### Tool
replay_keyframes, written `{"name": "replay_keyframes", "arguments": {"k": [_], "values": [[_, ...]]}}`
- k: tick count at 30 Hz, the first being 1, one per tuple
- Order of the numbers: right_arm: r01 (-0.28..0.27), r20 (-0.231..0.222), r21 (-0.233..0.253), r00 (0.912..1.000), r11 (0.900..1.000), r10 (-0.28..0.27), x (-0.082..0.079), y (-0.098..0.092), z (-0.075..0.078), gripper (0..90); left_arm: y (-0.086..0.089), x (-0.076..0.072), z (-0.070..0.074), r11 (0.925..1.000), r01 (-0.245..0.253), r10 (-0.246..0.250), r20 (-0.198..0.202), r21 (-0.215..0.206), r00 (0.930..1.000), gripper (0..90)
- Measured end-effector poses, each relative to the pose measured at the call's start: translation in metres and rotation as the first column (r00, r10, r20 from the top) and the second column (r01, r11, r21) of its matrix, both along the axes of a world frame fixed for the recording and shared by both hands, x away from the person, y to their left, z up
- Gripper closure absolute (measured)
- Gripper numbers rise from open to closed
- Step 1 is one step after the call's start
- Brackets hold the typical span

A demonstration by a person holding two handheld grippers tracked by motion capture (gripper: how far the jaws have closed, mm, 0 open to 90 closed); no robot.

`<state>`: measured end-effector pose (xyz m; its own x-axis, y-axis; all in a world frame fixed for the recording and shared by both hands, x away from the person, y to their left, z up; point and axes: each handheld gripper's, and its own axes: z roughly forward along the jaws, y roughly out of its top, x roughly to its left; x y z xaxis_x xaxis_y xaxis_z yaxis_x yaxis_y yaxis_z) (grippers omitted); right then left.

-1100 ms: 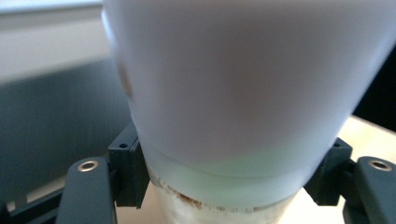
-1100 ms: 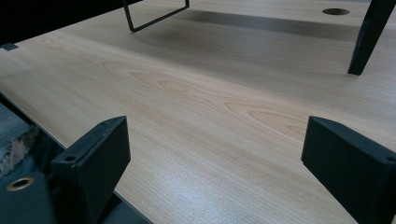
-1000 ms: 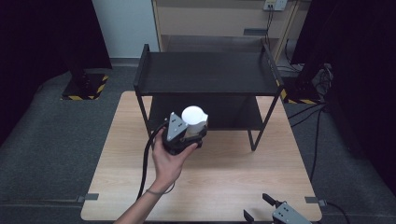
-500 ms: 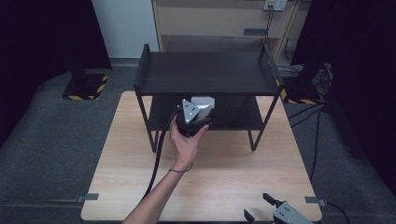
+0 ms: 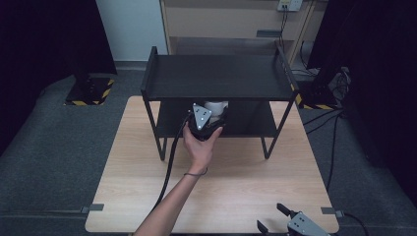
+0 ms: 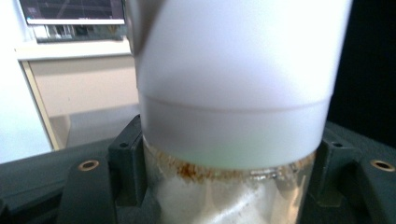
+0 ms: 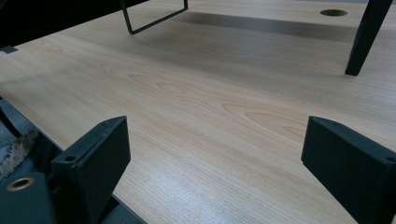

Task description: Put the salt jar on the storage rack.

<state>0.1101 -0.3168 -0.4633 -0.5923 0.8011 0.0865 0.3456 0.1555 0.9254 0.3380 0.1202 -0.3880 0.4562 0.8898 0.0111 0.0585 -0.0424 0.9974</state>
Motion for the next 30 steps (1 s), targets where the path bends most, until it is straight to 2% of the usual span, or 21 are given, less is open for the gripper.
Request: {"name": "replay_keyframes", "arguments": {"k": [2,4,6,7,9,12,14,16,19,22,26,30], "values": [[0.000,0.002,0.000,1.0000,1.000,0.000,0.000,0.000,0.000,8.0,0.001,0.000,0.000,1.0000,-0.002,0.002,-0.008,-0.001,1.0000,27.1],[-0.002,0.002,0.000,1.0000,1.000,0.002,0.000,0.000,0.000,8.0,0.002,0.000,0.000,0.9999,0.001,-0.001,-0.015,-0.010,0.9999,20.7],[-0.004,0.001,0.000,1.0000,1.000,0.004,0.000,0.000,0.000,8.0,0.006,0.000,0.003,0.9997,0.012,-0.013,-0.046,-0.021,0.9989,13.3],[-0.004,0.001,0.000,1.0000,1.000,0.004,0.000,0.000,0.000,8.0,0.006,-0.001,0.005,0.9999,0.011,-0.012,-0.060,-0.010,0.9981,9.5],[-0.005,0.002,0.001,1.0000,1.000,0.005,-0.001,0.000,0.001,8.0,0.010,-0.008,0.006,0.9998,0.008,-0.007,-0.058,0.017,0.9983,3.3],[-0.010,0.004,-0.003,0.9999,1.000,0.010,-0.001,0.001,0.001,8.0,0.025,-0.023,0.002,0.9995,0.031,-0.031,-0.069,-0.003,0.9971,2.3],[-0.012,0.003,-0.002,0.9999,1.000,0.012,-0.001,0.001,0.001,8.0,0.039,-0.035,-0.001,0.9979,0.064,-0.063,-0.062,0.005,0.9960,2.3],[-0.013,0.003,-0.002,0.9999,1.000,0.013,-0.001,0.002,0.001,8.0,0.050,-0.048,-0.004,0.9972,0.074,-0.073,-0.044,0.009,0.9964,3.2],[-0.016,0.005,-0.006,0.9999,1.000,0.016,-0.001,0.003,0.002,8.0,0.070,-0.070,-0.009,0.9947,0.101,-0.101,-0.018,-0.018,0.9947,4.4],[-0.018,0.004,-0.008,0.9998,1.000,0.018,0.000,0.003,0.002,8.0,0.086,-0.092,-0.010,0.9921,0.125,-0.125,0.011,-0.001,0.9921,4.7],[-0.014,0.006,-0.010,0.9999,1.000,0.014,-0.001,0.004,0.002,8.0,0.106,-0.122,-0.012,0.9863,0.160,-0.162,0.047,0.039,0.9856,4.7],[-0.012,0.007,-0.012,0.9999,1.000,0.012,-0.002,0.005,0.002,8.0,0.134,-0.159,-0.015,0.9720,0.207,-0.213,0.044,0.111,0.9761,4.7]]}}
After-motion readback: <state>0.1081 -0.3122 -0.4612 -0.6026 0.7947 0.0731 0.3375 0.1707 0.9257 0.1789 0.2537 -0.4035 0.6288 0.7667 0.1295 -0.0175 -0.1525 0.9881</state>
